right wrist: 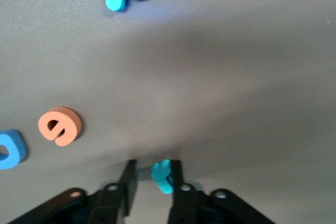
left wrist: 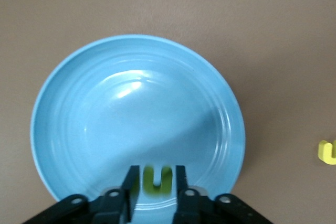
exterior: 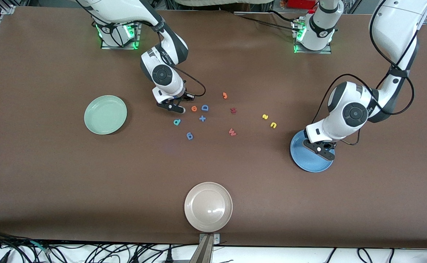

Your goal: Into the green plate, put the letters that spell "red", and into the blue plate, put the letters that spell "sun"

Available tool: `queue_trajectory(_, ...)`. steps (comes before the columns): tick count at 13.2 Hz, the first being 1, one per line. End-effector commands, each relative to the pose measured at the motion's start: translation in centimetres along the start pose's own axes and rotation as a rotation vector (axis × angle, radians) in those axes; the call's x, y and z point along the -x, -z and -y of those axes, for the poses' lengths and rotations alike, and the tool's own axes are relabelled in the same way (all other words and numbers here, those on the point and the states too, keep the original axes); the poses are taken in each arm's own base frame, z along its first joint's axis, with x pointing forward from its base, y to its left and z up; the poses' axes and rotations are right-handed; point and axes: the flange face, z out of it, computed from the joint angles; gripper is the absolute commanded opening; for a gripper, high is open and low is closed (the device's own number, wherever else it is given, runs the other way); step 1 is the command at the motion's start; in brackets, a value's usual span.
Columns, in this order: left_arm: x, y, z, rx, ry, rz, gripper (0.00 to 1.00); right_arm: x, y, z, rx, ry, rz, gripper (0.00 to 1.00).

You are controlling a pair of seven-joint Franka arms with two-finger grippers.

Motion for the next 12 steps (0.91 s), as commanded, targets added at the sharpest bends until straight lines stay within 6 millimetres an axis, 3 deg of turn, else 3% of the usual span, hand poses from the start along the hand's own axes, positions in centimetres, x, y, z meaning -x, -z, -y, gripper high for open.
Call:
queue_trajectory(1, -0.2, 0.5, 0.8, -0.016, -0.026, -0.003, 1.0, 0.4, -0.4, -0.3, 0.001, -0.014, 0.006, 0.17)
queue_trajectory(3, -0.1, 1.4, 0.3, -0.013, -0.023, 0.005, 1.0, 0.4, -0.4, -0.4, 0.002, -0.015, 0.006, 0.13)
queue_trajectory(6, -0.5, 3.1, -2.3, -0.009, -0.04, 0.025, 1.0, 0.3, -0.2, -0.3, 0.0, -0.022, 0.004, 0.08)
queue_trajectory(9, -1.5, 3.3, -6.9, 0.007, 0.022, 0.028, 1.0, 0.2, 1.4, -0.1, -0.015, -0.05, -0.011, 0.08)
queue_trajectory(12, -2.5, 2.3, -11.9, 0.015, 0.085, 0.039, 1.0, -1.0, 5.4, -1.4, 0.008, -0.062, -0.012, 0.08)
